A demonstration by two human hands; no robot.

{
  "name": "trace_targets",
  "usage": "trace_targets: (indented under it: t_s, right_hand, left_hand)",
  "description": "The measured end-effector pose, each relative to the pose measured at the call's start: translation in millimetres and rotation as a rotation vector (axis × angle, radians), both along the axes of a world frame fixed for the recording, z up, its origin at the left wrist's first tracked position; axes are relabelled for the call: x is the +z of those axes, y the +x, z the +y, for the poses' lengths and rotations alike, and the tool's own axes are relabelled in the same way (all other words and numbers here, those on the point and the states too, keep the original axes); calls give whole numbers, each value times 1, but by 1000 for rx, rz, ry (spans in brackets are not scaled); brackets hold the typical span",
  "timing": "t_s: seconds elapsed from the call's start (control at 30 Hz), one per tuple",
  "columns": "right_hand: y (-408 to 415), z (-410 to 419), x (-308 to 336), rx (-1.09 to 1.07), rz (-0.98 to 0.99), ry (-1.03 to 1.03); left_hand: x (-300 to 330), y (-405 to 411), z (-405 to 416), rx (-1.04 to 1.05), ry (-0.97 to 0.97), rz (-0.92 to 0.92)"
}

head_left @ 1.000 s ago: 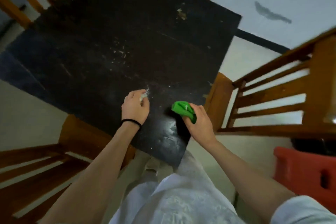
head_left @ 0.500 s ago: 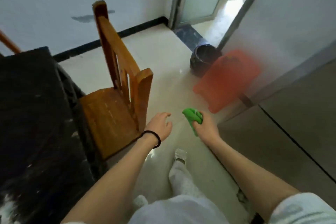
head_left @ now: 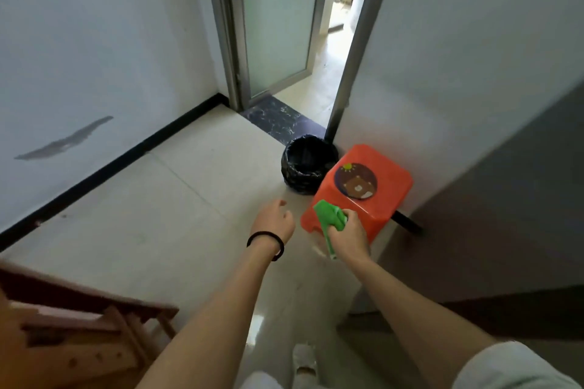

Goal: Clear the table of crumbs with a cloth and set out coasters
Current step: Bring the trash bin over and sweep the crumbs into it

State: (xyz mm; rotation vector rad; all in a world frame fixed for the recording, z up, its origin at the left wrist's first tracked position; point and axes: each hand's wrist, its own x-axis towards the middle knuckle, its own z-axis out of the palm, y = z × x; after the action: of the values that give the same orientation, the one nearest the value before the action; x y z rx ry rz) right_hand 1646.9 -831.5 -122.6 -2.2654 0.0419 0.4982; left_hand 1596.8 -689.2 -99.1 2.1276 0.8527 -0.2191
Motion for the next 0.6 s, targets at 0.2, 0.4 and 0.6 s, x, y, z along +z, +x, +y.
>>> trace_targets:
  t_s: [0.2, 0.4, 0.6]
  right_hand:
    - [109, 59, -11, -111, 5, 65]
    - [248, 131, -42, -252, 5, 33]
    - [371, 198, -124, -327, 45, 36]
  left_hand:
    - [-13, 106, 73, 23, -33, 27]
    - [-53, 260, 171, -17, -82, 36]
    - [-150, 391, 238, 18, -144, 123]
